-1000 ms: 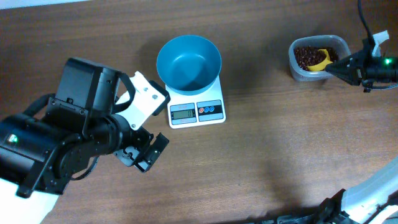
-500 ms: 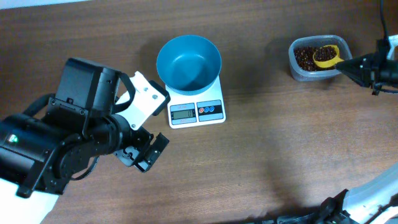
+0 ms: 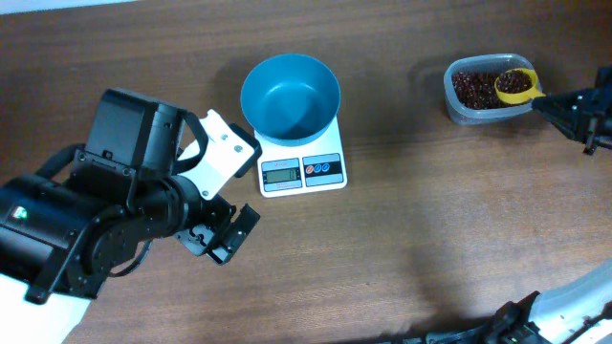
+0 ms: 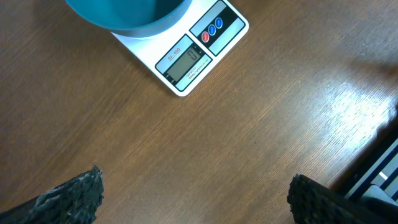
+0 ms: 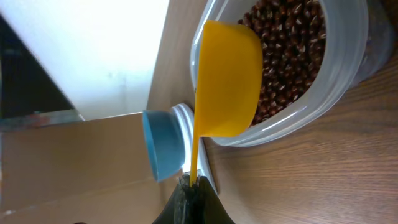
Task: Scoop item into bowl and weigh 50g on scale
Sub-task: 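Dip the scoop into the red beans with the right gripper, then lift the filled scoop and carry it toward the teal bowl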
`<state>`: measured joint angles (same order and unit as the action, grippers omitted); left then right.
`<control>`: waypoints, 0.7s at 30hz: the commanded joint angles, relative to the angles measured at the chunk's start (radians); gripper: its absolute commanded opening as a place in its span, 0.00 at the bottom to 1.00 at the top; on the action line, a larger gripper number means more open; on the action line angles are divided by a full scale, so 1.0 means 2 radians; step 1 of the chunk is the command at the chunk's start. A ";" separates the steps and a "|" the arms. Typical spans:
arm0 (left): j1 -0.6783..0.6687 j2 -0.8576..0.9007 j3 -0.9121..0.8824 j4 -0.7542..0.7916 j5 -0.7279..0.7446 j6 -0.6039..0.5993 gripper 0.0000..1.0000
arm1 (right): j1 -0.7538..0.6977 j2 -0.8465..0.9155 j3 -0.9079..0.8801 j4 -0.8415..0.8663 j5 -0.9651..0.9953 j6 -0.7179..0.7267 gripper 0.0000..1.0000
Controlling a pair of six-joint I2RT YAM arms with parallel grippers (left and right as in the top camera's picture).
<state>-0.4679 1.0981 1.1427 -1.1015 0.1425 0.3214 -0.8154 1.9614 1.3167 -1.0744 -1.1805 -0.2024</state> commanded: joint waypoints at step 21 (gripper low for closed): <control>0.003 0.000 0.007 0.001 0.005 -0.003 0.99 | -0.028 0.004 -0.048 -0.006 -0.151 -0.093 0.04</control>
<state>-0.4679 1.0981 1.1427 -1.1015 0.1425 0.3214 -0.8673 1.9629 1.2263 -1.0885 -1.3968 -0.3668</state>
